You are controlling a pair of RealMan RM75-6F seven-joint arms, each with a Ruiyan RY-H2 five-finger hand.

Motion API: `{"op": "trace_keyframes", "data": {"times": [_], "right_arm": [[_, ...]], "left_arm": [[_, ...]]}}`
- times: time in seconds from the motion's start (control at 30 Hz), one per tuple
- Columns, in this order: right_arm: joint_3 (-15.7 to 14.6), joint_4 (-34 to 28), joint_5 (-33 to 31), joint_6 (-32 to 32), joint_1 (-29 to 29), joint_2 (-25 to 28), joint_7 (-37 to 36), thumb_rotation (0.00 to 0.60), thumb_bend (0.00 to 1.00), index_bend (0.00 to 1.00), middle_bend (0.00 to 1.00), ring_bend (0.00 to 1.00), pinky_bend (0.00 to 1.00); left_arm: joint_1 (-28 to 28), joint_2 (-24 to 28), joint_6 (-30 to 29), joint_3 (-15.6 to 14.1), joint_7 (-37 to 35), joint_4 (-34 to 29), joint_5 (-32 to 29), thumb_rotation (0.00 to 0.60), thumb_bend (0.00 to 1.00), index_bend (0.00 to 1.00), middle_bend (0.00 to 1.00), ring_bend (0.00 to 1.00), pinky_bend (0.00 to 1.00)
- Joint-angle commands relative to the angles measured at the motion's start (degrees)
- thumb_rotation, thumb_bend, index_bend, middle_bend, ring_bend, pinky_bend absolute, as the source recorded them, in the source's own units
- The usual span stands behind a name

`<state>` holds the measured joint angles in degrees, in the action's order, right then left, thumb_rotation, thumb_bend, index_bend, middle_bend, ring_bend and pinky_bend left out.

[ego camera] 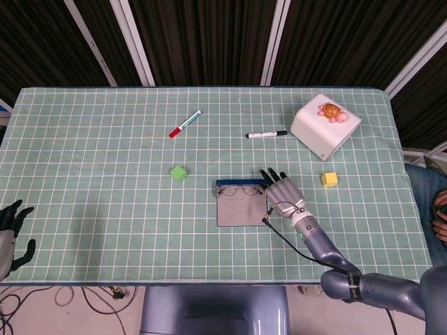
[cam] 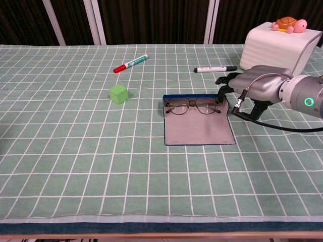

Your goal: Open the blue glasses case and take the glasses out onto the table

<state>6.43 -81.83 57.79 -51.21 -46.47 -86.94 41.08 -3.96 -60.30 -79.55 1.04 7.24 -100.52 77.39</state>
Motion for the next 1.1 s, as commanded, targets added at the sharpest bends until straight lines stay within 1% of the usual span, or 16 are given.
{"op": "trace_keyframes", "data": {"times": [0.03, 0.13, 0.17, 0.2, 0.3, 0.37, 0.43, 0.57, 0.67, 0.73, 0.77, 0.9, 1.1], "right_arm": [[-0.1, -0.5, -0.4, 0.0, -0.1, 0.3, 0.1, 0.600, 0.48, 0.27, 0.00, 0.02, 0.23], [0.4, -2.5, -1.7, 0.5, -0.3, 1.4, -0.6, 0.600, 0.44, 0.27, 0.00, 0.02, 0.23], [0.7, -3.7, -2.9, 1.1, -0.5, 2.2, -0.8, 0.600, 0.40, 0.26, 0.00, 0.02, 0.23], [1.0, -4.6, -3.7, 1.5, -0.7, 2.8, -1.0, 0.600, 0.37, 0.24, 0.00, 0.02, 0.23], [3.0, -8.2, -6.6, 1.9, -1.6, 5.4, -1.8, 0.600, 0.30, 0.17, 0.00, 0.02, 0.23], [4.2, -9.6, -8.3, 1.7, -2.4, 6.4, -1.7, 0.600, 0.29, 0.16, 0.01, 0.02, 0.23], [5.7, -10.8, -11.1, 1.8, -3.8, 7.3, -1.2, 0.600, 0.29, 0.16, 0.04, 0.03, 0.23], [7.2, -12.4, -22.0, 4.9, -8.7, 9.0, 2.3, 0.600, 0.29, 0.17, 0.09, 0.05, 0.23], [6.3, -12.2, -33.3, 7.0, -14.9, 10.1, 7.5, 0.600, 0.30, 0.17, 0.13, 0.08, 0.23], [5.6, -11.3, -39.5, 6.9, -18.8, 9.8, 10.2, 0.600, 0.32, 0.17, 0.15, 0.10, 0.23], [5.5, -10.9, -41.3, 6.8, -20.0, 9.5, 10.9, 0.600, 0.33, 0.17, 0.16, 0.10, 0.23], [4.2, -7.7, -53.3, 7.9, -26.3, 7.5, 13.7, 0.600, 0.34, 0.17, 0.16, 0.11, 0.23], [1.7, -1.6, -67.1, 10.5, -33.5, 5.1, 17.7, 0.600, 0.33, 0.17, 0.20, 0.17, 0.23]], "left_arm": [[0.0, 0.0, 0.0, 0.0, 0.0, 0.0, 0.0, 0.600, 0.47, 0.12, 0.00, 0.00, 0.02], [0.0, 0.0, 0.1, -0.1, 0.1, 0.0, 0.0, 0.600, 0.47, 0.13, 0.00, 0.00, 0.02], [0.0, 0.0, 0.1, -0.1, 0.1, 0.0, 0.0, 0.600, 0.47, 0.13, 0.00, 0.00, 0.02], [0.0, 0.0, 0.1, -0.1, 0.1, 0.0, 0.0, 0.600, 0.47, 0.13, 0.00, 0.00, 0.02], [0.0, 0.0, 0.1, -0.1, 0.0, -0.1, 0.0, 0.600, 0.47, 0.13, 0.00, 0.00, 0.02], [0.0, 0.0, 0.1, -0.1, -0.1, -0.1, 0.0, 0.600, 0.47, 0.13, 0.00, 0.00, 0.02], [0.0, 0.0, 0.1, -0.1, -0.1, -0.1, 0.1, 0.600, 0.47, 0.13, 0.00, 0.00, 0.02], [-0.1, 0.0, 0.2, 0.0, -0.2, -0.1, 0.0, 0.600, 0.47, 0.13, 0.00, 0.00, 0.02], [-0.1, 0.0, 0.5, 0.0, -0.6, -0.3, -0.3, 0.600, 0.47, 0.13, 0.00, 0.00, 0.02], [-0.2, 0.1, 0.7, 0.0, -0.6, -0.3, -0.4, 0.600, 0.47, 0.13, 0.00, 0.00, 0.02], [-0.2, 0.1, 0.8, 0.0, -0.6, -0.4, -0.5, 0.600, 0.47, 0.13, 0.00, 0.00, 0.02], [-0.4, 0.2, 1.2, 0.0, -0.7, -0.5, -0.7, 0.600, 0.47, 0.13, 0.00, 0.00, 0.02], [-0.5, 0.4, 1.5, 0.0, -1.2, -0.7, -0.9, 0.600, 0.47, 0.13, 0.00, 0.00, 0.02]]}}
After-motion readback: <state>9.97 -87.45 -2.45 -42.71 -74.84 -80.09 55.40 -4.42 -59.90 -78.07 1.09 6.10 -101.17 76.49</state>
